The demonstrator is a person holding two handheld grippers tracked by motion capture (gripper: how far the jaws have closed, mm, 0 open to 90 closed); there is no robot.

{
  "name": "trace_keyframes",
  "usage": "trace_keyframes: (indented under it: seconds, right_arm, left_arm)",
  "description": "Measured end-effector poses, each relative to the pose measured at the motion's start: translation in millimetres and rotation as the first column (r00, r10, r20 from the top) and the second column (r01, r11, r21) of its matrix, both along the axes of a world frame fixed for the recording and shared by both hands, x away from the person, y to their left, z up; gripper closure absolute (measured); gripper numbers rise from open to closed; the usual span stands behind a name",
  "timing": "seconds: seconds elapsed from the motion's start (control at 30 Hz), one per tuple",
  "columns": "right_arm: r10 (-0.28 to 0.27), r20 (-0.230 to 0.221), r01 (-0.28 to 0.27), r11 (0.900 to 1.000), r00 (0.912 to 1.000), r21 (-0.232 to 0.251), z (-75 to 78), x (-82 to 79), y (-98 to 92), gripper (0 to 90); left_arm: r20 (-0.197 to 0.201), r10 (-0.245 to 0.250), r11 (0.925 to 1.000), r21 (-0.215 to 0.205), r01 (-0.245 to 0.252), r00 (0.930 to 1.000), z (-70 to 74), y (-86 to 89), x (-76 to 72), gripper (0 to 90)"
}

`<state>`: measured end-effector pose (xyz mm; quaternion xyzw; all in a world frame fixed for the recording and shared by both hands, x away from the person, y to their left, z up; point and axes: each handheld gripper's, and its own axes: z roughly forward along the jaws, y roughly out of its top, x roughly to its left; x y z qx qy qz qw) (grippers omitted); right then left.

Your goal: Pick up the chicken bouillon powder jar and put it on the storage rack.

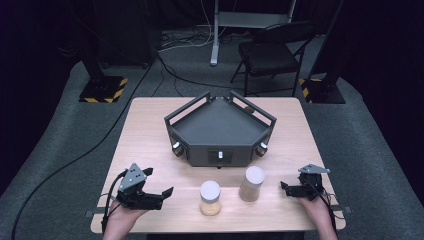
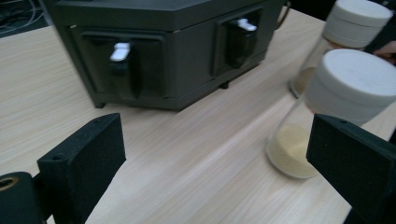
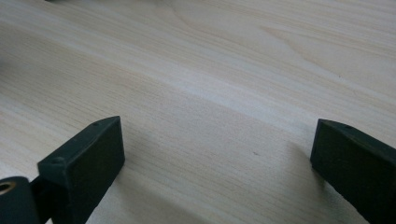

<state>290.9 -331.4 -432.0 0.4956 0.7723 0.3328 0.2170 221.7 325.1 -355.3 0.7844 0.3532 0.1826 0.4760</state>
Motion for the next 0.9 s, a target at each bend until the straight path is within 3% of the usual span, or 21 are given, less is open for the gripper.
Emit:
trace_keyframes:
  seconds: [0.17,0.43,0.5,0.9]
  right_arm:
    - [0.000,0.000,0.000,1.000,1.0000,0.000,0.0,0.0,0.0,2.1]
    - [0.000,0.000,0.000,1.000,1.0000,0.000,0.0,0.0,0.0,2.1]
    - [0.000,0.000,0.000,1.000,1.0000,0.000,0.0,0.0,0.0,2.1]
    - [0.001,0.000,-0.001,1.000,1.0000,-0.001,0.0,0.2,0.0,1.9]
  left_arm:
    - [0.007,-0.070,0.9975,0.016,0.070,0.9975,0.4,-17.3,2.7,3.8]
    - [0.014,-0.135,0.9905,0.031,0.134,0.9908,-3.7,-38.6,6.0,3.8]
    - [0.017,-0.156,0.9866,0.052,0.154,0.9877,-6.4,-47.8,8.1,3.8]
    - [0.012,-0.201,0.9791,0.032,0.201,0.9794,-27.1,-73.0,17.1,3.8]
